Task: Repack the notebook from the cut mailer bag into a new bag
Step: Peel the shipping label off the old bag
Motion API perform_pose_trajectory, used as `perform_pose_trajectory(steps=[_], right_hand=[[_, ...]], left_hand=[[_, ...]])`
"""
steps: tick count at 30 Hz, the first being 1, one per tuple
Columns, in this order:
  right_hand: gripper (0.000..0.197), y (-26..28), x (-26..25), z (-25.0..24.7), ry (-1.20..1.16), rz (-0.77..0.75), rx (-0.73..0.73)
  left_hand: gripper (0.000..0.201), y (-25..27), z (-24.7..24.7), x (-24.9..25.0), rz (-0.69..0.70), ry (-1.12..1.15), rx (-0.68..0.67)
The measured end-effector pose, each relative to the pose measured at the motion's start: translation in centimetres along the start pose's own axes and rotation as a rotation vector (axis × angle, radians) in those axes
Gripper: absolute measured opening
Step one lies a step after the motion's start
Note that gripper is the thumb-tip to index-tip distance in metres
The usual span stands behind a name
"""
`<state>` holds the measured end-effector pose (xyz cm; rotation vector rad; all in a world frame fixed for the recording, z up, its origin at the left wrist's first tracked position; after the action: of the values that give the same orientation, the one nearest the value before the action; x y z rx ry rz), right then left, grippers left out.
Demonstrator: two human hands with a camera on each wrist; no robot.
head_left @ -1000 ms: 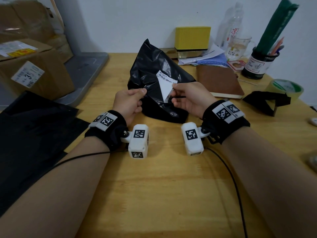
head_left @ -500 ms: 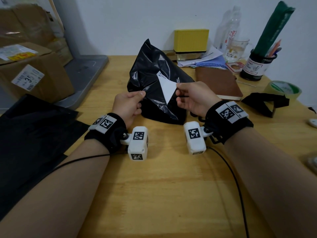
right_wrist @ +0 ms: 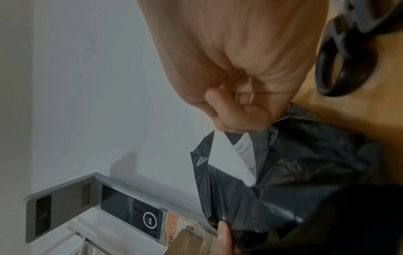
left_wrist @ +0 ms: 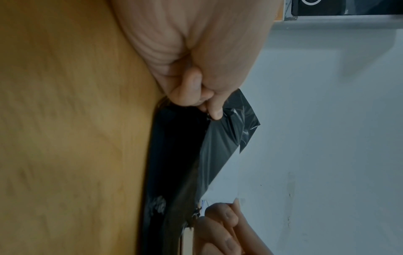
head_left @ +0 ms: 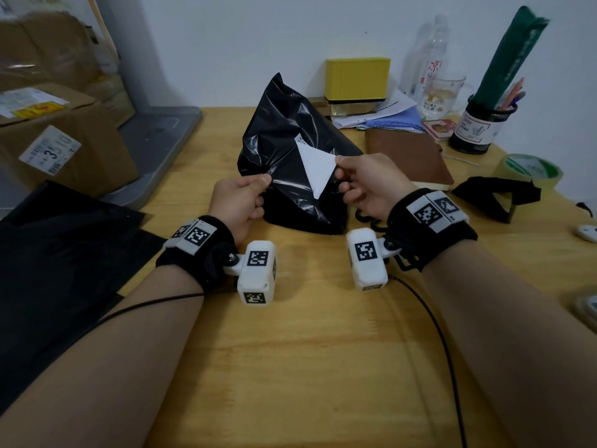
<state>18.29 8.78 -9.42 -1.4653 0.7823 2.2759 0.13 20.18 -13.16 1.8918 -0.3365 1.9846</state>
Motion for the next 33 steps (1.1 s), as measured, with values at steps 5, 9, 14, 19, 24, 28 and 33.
perform_pose_trajectory(steps=[5, 9, 14, 19, 24, 28, 33], right_hand=[[0.008, -0.1, -0.1, -0.1, -0.001, -0.004, 0.003], [0.012, -0.1, -0.2, -0.2, 0.004, -0.011, 0.011], [0.014, 0.1, 0.1, 0.0, 0.05, -0.004, -0.019], [0.062, 0.3, 0.4, 0.2, 0.075, 0.094, -0.099], [0.039, 0.7, 0.4, 0.4, 0.301, 0.06, -0.138], [0.045, 0.5, 0.8, 0.7, 0.41, 0.003, -0.122], [0.023, 0.3, 0.8, 0.6, 0.413, -0.023, -0.077]], left_hand=[[0.007, 0.0, -0.1, 0.0, -0.004, 0.003, 0.002], [0.007, -0.1, -0.1, -0.1, -0.006, -0.005, 0.004], [0.008, -0.1, -0.1, -0.2, -0.013, 0.009, 0.004], [0.014, -0.2, -0.1, -0.2, -0.025, 0.02, 0.034], [0.013, -0.2, -0.2, -0.2, -0.026, 0.027, 0.039], [0.014, -0.1, -0.2, -0.2, -0.02, 0.003, 0.023], [0.013, 0.0, -0.1, -0.1, -0.012, -0.012, 0.006]])
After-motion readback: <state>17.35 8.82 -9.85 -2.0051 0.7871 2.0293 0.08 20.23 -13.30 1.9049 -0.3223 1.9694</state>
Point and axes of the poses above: each hand's wrist, its own y-axis away from the middle knuckle, its own z-axis out of the palm, x = y × z, the point moved 3 cm from there along -y, towards the middle knuckle, and after that the axes turned 8 degrees about -y, right-handed, at the moved point
